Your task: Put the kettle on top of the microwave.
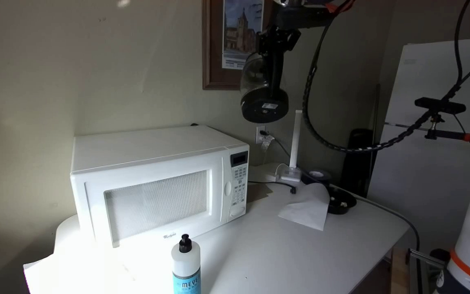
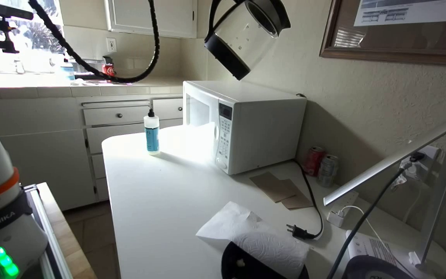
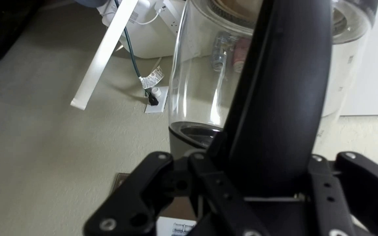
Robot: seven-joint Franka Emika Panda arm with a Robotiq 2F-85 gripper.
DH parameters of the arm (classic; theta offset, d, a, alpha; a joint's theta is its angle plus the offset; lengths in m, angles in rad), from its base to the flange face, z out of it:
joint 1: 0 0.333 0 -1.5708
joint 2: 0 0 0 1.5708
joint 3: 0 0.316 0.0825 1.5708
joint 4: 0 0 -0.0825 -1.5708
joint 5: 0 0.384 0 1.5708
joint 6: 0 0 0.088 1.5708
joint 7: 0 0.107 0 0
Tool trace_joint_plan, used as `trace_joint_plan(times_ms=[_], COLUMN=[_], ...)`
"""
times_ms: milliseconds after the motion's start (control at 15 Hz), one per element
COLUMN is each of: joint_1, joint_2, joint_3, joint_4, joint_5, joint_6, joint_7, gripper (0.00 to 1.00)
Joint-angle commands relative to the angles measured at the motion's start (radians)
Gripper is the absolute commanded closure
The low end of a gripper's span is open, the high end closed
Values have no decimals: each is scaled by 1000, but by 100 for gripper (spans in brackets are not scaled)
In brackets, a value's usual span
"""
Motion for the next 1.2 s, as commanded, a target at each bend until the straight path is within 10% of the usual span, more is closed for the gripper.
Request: trace_joint_plan(times_ms=[0, 400, 467, 1133], joint_1=[-19, 69, 74, 146], joint_2=[166, 377, 312, 440], joint_3=[38, 48, 14, -22], joint_4=[232, 474, 358, 460], joint_5=[-52, -222, -173, -223], joint_6=[-31, -67, -29, -67], joint_7=[56, 163, 136, 227], gripper=[94, 94, 76, 94])
